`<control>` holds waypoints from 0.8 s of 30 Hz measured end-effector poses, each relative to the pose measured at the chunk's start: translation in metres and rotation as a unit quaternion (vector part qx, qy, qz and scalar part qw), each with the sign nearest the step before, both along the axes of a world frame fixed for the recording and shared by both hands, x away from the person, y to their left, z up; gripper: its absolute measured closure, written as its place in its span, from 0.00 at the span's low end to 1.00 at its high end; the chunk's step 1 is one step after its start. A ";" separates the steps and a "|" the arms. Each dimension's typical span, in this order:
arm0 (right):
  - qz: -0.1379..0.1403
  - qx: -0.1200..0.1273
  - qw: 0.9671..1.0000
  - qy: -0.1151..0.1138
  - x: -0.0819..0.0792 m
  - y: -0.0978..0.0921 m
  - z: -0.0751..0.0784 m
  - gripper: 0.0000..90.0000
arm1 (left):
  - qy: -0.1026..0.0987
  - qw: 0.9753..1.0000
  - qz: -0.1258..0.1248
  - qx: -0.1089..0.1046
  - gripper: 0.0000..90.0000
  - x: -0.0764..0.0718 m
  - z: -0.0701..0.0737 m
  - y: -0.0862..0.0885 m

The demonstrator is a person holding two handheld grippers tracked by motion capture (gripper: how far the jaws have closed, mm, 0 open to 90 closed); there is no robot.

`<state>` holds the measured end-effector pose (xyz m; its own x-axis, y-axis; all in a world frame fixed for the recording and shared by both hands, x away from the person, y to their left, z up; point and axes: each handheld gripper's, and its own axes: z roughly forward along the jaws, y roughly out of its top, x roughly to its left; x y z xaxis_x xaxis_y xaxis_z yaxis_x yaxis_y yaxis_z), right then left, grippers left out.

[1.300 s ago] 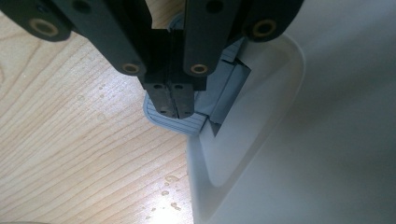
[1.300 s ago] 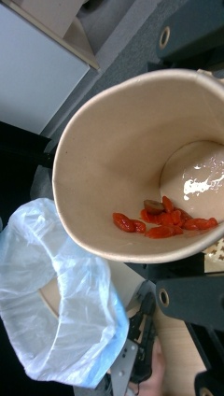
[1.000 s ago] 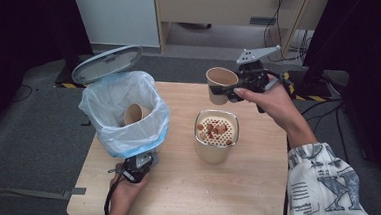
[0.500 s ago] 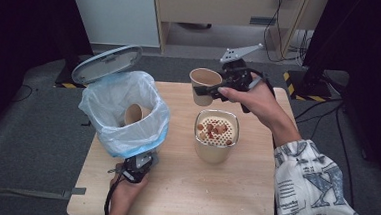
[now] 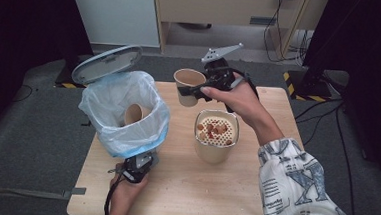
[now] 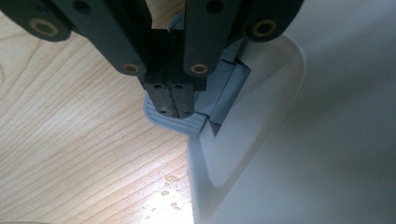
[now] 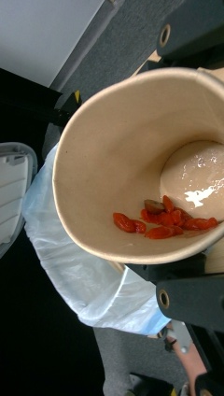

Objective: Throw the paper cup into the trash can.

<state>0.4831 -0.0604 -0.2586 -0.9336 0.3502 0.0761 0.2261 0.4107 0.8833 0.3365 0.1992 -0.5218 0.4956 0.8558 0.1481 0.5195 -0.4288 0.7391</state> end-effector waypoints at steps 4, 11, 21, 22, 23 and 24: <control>0.001 0.004 1.000 0.001 0.000 0.008 0.001 0.41 | 0.000 1.000 0.000 0.000 0.99 0.000 0.000 0.000; 0.004 0.001 1.000 0.000 0.000 0.028 -0.001 0.41 | 0.000 1.000 0.000 0.000 0.99 0.000 0.000 0.000; 0.003 0.005 1.000 -0.004 0.003 0.057 -0.003 0.40 | -0.001 1.000 0.000 0.000 0.99 0.000 0.000 0.000; 0.002 0.005 1.000 -0.004 0.004 0.059 -0.004 0.40 | -0.001 1.000 0.000 0.001 0.99 0.000 0.000 -0.001; 0.002 0.004 1.000 -0.004 0.004 0.062 -0.004 0.40 | -0.001 1.000 0.000 0.001 0.99 0.000 0.000 0.000; 0.001 0.005 1.000 -0.004 0.005 0.065 -0.004 0.40 | -0.001 1.000 0.000 0.001 0.99 0.000 0.000 0.000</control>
<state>0.4880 0.0041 -0.2629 -0.9346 0.3484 0.0718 0.2181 0.4015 0.8895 0.3362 0.1988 -0.5220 0.4956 0.8553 0.1509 0.5171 -0.4302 0.7400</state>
